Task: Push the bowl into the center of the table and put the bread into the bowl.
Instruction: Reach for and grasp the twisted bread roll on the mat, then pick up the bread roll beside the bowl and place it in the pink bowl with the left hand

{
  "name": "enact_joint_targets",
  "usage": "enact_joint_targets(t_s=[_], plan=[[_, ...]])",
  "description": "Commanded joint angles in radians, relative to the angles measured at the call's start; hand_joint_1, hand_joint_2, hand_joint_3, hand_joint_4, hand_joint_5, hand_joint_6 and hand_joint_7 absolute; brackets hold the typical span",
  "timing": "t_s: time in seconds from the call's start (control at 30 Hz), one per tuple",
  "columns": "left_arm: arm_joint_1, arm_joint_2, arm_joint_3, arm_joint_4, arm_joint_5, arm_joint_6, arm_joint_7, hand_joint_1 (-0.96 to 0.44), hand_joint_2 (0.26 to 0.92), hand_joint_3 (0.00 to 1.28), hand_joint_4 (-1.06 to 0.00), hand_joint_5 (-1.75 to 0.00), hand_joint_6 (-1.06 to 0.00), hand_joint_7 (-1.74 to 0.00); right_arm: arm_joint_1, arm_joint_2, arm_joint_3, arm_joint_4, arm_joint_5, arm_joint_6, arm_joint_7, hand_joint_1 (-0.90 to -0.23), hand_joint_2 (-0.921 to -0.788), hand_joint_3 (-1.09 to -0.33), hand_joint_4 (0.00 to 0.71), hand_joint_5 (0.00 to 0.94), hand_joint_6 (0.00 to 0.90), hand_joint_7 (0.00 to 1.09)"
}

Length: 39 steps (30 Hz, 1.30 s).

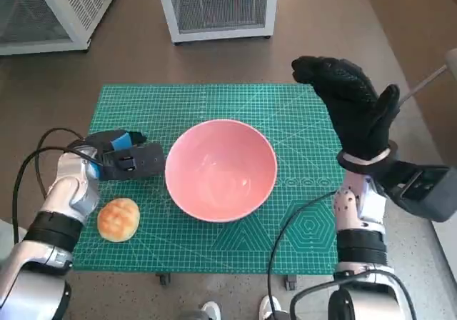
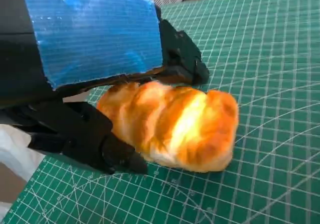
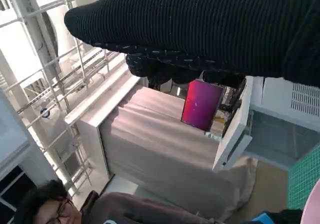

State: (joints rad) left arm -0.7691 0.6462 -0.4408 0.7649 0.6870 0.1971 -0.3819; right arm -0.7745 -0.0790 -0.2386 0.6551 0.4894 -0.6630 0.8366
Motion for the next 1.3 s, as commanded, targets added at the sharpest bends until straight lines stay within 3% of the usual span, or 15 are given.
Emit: enact_joint_targets(t_s=[0.03, 0.1, 0.43, 0.8, 1.03, 1.3], plan=[[-0.028, -0.004, -0.019, 0.031, 0.022, -0.02, 0.004, 0.07, 0.919, 0.16, -0.59, -1.33, -0.57, -0.95, 0.026, -0.008, -0.003, -0.004, 0.003, 0.002, 0.007, -0.572, -0.921, -0.581, 0.259, 0.0, 0.361, 0.01], [-0.03, 0.0, -0.02, 0.037, 0.023, -0.034, 0.004, 0.03, 0.92, 0.15, -0.59, -1.34, -0.58, -1.06, 0.028, -0.007, -0.003, -0.005, 0.003, 0.001, 0.006, -0.569, -0.921, -0.582, 0.258, 0.0, 0.36, 0.01], [-0.002, 0.049, 0.033, -0.087, -0.006, -0.032, -0.024, 0.0, 0.92, 0.12, -0.57, -1.32, -0.63, -1.14, 0.029, -0.005, -0.005, -0.001, 0.004, 0.0, 0.006, -0.563, -0.921, -0.582, 0.256, 0.0, 0.359, 0.01], [0.078, 0.115, 0.215, -0.461, -0.091, 0.059, -0.075, 0.0, 0.92, 0.06, -0.67, -1.11, -0.66, -1.21, 0.035, -0.003, -0.004, -0.005, 0.004, -0.001, 0.005, -0.56, -0.921, -0.582, 0.256, 0.0, 0.359, 0.01], [0.121, 0.114, 0.327, -0.732, -0.117, 0.125, -0.078, 0.0, 0.916, 0.05, -0.71, -1.15, -0.67, -1.13, 0.038, 0.0, -0.003, -0.007, 0.004, -0.001, 0.004, -0.558, -0.921, -0.58, 0.256, 0.0, 0.36, 0.01], [0.163, 0.101, 0.399, -0.967, -0.139, 0.076, -0.052, 0.0, 0.908, 0.03, -0.75, -1.11, -0.69, -1.09, 0.042, 0.001, -0.002, -0.01, 0.005, 0.0, 0.004, -0.551, -0.921, -0.58, 0.257, 0.0, 0.36, 0.01]])
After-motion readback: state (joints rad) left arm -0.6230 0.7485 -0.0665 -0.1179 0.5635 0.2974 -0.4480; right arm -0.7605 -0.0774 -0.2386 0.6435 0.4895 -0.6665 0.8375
